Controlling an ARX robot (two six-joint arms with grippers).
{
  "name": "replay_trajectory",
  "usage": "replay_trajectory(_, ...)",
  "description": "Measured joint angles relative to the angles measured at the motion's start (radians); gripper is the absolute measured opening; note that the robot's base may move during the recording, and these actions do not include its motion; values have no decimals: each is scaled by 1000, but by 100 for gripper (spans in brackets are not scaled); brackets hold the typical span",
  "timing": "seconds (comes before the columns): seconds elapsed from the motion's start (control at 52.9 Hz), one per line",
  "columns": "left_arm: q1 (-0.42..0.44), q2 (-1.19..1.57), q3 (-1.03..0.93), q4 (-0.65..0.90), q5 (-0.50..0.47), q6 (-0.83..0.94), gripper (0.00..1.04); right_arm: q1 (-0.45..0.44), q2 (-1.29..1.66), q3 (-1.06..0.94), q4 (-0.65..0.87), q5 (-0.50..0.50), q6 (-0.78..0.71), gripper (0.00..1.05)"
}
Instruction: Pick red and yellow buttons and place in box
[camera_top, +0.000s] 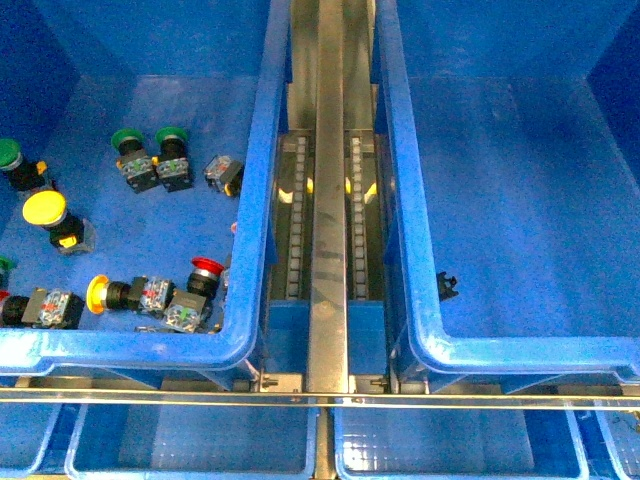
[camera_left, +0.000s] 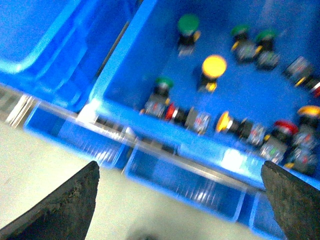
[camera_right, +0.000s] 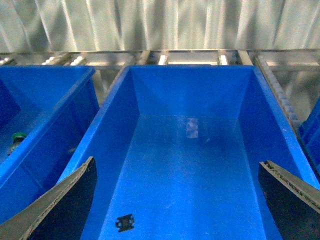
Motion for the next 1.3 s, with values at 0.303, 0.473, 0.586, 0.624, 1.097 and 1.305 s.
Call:
replay_trajectory(0.303, -172, 315, 269, -60, -143, -335, 97, 0, 0, 0, 0, 0, 0, 98)
replay_trajectory(0.473, 106, 429, 289, 146, 102, -87, 97, 0, 0, 0, 0, 0, 0, 98)
replay_trajectory(0.586, 228, 524, 277, 237, 266, 14, 97, 0, 0, 0, 0, 0, 0, 98)
replay_trajectory(0.624, 261, 565, 276, 262, 319, 39, 97, 0, 0, 0, 0, 0, 0, 98)
replay_trajectory(1.097, 411, 1118, 462, 484, 604, 413, 97, 0, 0, 0, 0, 0, 0, 98)
replay_trajectory(1.305, 432, 1338, 547, 528, 607, 477, 97, 0, 0, 0, 0, 0, 0, 98)
